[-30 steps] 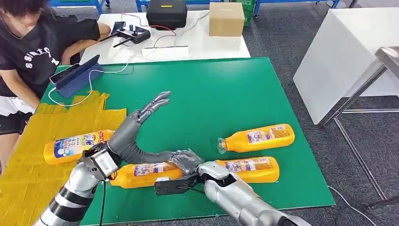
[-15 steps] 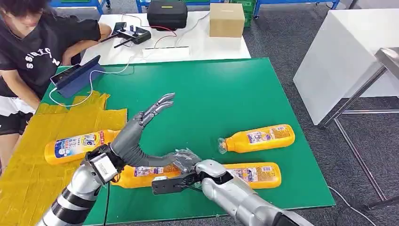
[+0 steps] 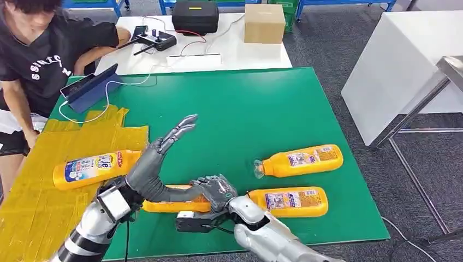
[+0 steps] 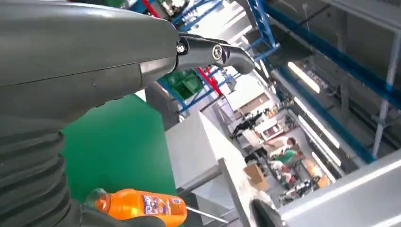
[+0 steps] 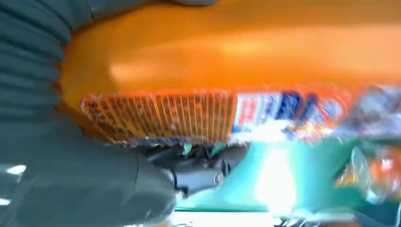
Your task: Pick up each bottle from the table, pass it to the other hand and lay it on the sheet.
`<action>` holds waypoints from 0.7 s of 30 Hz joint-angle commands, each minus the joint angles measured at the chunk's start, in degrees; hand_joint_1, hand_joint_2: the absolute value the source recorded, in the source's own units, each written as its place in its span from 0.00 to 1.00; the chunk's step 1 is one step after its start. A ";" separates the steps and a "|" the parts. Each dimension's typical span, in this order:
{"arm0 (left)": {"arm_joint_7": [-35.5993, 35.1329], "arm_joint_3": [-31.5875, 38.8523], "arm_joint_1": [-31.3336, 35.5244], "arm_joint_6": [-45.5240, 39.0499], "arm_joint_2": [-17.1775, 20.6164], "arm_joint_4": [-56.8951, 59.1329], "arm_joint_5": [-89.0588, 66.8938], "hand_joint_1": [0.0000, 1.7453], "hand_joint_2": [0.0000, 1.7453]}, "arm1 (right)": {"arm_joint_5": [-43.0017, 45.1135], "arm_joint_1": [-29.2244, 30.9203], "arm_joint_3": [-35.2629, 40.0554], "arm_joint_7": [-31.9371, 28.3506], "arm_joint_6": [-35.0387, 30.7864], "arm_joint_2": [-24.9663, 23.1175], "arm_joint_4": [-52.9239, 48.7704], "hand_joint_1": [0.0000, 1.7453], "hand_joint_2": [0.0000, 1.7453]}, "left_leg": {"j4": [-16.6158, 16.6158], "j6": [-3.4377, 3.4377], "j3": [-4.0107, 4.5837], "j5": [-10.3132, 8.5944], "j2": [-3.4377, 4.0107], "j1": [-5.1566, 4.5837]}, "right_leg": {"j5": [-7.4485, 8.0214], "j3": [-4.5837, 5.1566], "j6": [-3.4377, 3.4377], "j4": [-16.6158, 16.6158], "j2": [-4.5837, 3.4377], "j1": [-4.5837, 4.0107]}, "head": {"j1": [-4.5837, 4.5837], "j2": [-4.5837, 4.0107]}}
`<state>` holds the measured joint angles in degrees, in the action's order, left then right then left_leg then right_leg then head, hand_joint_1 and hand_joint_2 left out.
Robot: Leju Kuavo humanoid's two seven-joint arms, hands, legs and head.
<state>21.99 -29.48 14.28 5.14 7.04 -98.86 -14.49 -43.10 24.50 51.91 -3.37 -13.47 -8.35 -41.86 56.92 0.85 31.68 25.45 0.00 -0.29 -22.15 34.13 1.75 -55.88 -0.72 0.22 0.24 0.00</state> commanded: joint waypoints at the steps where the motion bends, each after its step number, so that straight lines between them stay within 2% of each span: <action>1: -0.35 2.55 -4.28 0.24 0.51 -4.48 -0.62 0.00 1.00 | 2.92 -14.30 -17.11 -5.05 -4.34 2.86 -23.82 1.00 1.00 | 0.00 -0.03 0.09 0.07 -0.20 0.03 | -0.11 0.01 0.02 0.04 0.20 -0.03 | 0.00 0.00; 8: -0.01 1.31 -4.51 0.28 0.24 -3.91 -0.75 0.00 1.00 | 9.52 -18.81 -23.96 -12.38 -11.37 -0.21 -28.29 1.00 1.00 | 0.01 -0.03 0.66 0.10 -0.32 0.01 | -0.12 0.50 0.01 0.05 0.27 -0.01 | 0.00 0.00; 9: 0.04 1.19 -4.49 0.23 0.27 -3.84 -0.73 0.00 1.00 | 10.53 -19.09 -24.53 -13.12 -11.98 -0.42 -28.65 1.00 1.00 | 0.04 -0.12 0.48 0.25 -0.35 0.10 | -0.27 0.29 -0.03 0.05 0.35 -0.11 | 0.00 0.00; 11: 0.07 1.16 -4.55 0.17 0.26 -3.79 -0.72 0.00 1.00 | 10.61 -19.11 -24.63 -13.21 -11.97 -0.25 -28.75 1.00 1.00 | 0.01 0.00 0.86 0.07 -0.26 -0.01 | -0.06 0.73 0.03 0.06 0.20 0.01 | -0.02 0.00; 13: 0.07 1.16 -4.55 0.17 0.26 -3.79 -0.72 0.00 1.00 | 10.61 -19.11 -24.63 -13.21 -11.97 -0.25 -28.75 1.00 1.00 | 0.02 -0.02 0.82 0.11 -0.27 0.02 | -0.10 0.68 0.02 0.06 0.22 -0.02 | -0.02 0.00; 18: 0.15 1.09 -4.93 -0.40 0.09 -3.65 -0.18 0.00 1.00 | 15.98 -21.27 -29.24 -17.28 -17.12 -1.82 -32.21 1.00 1.00 | 0.02 -0.02 0.81 0.12 -0.30 0.01 | -0.12 0.69 0.03 0.05 0.26 -0.01 | -0.02 0.00; 21: 0.14 1.01 -4.97 -0.44 0.06 -3.62 -0.16 0.00 1.00 | 15.96 -21.29 -29.33 -17.25 -17.06 -1.64 -32.39 1.00 1.00 | 0.01 0.00 0.81 0.12 -0.28 0.01 | -0.11 0.68 0.03 0.07 0.24 -0.02 | -0.02 0.00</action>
<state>22.23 -27.76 8.88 4.81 7.06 -103.67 -14.95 -28.63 4.10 27.95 -19.67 -29.01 -9.47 -71.13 56.93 0.89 32.61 25.51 -0.21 -0.31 -22.18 34.97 1.80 -55.83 -0.61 0.24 0.22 0.00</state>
